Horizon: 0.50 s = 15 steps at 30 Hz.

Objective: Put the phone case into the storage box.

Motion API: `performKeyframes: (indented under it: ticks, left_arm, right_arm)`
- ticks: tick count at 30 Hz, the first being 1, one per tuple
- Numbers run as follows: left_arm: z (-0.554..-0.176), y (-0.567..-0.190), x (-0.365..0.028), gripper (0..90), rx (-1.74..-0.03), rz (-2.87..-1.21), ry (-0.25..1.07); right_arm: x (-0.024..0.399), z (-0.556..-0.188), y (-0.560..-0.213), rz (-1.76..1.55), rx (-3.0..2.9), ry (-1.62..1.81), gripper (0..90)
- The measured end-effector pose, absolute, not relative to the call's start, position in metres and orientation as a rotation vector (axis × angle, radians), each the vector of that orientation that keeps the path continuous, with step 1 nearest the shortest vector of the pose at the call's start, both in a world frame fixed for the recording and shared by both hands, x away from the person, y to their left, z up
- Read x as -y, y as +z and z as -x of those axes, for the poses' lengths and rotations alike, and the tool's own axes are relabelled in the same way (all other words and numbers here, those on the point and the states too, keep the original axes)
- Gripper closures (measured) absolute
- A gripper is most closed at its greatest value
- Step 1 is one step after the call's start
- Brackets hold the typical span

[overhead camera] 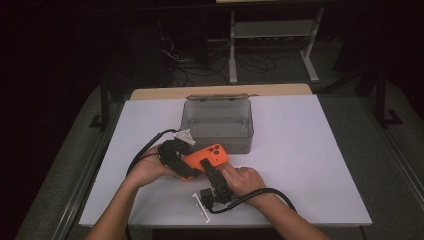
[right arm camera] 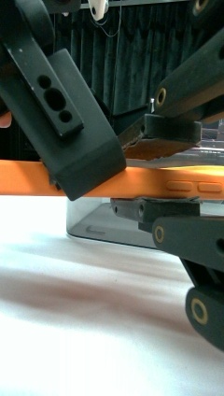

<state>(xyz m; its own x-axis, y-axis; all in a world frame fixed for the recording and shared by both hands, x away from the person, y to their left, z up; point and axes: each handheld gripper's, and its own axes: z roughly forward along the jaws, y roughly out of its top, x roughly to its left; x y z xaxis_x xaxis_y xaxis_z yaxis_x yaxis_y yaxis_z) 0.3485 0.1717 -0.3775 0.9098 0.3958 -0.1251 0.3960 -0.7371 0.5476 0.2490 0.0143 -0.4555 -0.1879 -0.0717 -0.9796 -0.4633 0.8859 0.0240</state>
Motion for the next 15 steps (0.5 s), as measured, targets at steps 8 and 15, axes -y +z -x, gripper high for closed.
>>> performKeyframes:
  ticks: [8, 15]
  left_arm:
    - [-0.3487, -0.3769, -0.1726, 16.3, -0.571, -2.476, -0.006]
    - [-0.3492, -0.3755, -0.1747, 16.3, -0.573, -2.467, -0.013]
  right_arm:
    - [-0.0147, -0.2488, -0.4561, 0.417, -1.734, 0.367, 73.2]
    - [-0.0146, -0.2477, -0.4577, 0.423, -1.7, 0.364, 75.8]
